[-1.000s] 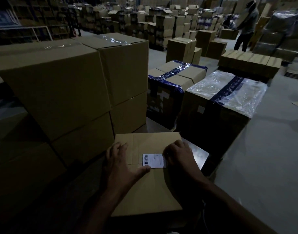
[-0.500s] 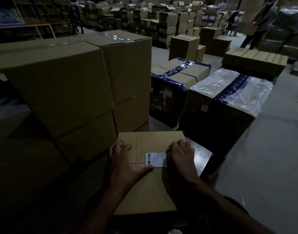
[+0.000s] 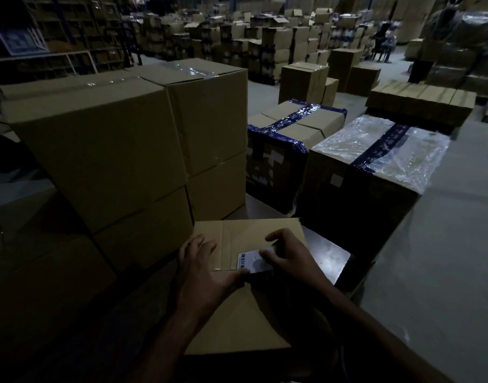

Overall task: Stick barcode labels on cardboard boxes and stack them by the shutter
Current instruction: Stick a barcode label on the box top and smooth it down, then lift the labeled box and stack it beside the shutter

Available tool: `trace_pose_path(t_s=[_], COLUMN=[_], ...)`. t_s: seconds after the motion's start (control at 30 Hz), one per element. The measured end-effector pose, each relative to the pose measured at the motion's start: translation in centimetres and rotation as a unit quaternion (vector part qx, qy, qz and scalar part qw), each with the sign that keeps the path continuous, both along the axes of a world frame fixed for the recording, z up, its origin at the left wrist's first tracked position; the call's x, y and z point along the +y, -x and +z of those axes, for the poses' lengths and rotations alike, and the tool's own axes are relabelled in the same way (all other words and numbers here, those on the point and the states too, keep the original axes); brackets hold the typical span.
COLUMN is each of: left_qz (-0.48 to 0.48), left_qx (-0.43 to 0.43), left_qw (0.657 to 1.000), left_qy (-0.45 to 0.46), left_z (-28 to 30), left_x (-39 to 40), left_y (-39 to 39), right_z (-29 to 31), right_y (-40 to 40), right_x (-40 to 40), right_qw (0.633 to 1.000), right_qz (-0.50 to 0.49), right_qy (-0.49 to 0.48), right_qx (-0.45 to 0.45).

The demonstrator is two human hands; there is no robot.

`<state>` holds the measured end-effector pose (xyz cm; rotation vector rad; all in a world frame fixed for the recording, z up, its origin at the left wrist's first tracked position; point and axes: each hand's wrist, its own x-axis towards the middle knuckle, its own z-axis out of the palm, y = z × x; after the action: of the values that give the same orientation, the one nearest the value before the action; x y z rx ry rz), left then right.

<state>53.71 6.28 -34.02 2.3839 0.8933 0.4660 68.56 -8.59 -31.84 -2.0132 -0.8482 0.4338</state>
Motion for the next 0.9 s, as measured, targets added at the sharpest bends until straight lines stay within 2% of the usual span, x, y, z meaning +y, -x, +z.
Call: trace_pose_path(t_s=[0.1,0.2,0.33,0.47,0.67,0.8,0.9], left_qz=[-0.002,0.001,0.002,0.000,0.016,-0.094,-0.196], left_qx=[-0.032,-0.028,-0.039,-0.026,-0.062,-0.128,-0.131], left_qw=[0.999,0.998,0.997,0.994,0.992,0.986,0.972], left_qy=[-0.009,-0.048,-0.070,-0.104,-0.107,-0.045,-0.010], left_z=[-0.3,-1.0,-1.2,-1.0,0.5,1.7,1.6], left_x=[0.2,0.4,1.0,1.4,-2.4,-10.6,-17.4], left_y=[-0.1,-0.5,-1.0,-1.5,-3.3,-7.1,-10.6], right_z=[-0.1,0.2,0.6,0.3,-0.6,-3.0,-5.5], right_y=[-0.2,-0.2,-0.2,0.0,-0.5,-2.6,-4.0], right_x=[-0.2,-0.7,-2.3,-4.5,-9.4,-14.5,-19.0], right_qw=[0.998,0.992,0.976,0.980,0.965,0.945,0.924], right_qz=[0.020,0.050,0.027,0.020,-0.121,-0.224,-0.301], right_qy=[-0.037,-0.078,-0.144,-0.134,-0.178,-0.156,-0.121], right_qx=[0.038,0.089,0.160,0.143,0.153,0.180,0.202])
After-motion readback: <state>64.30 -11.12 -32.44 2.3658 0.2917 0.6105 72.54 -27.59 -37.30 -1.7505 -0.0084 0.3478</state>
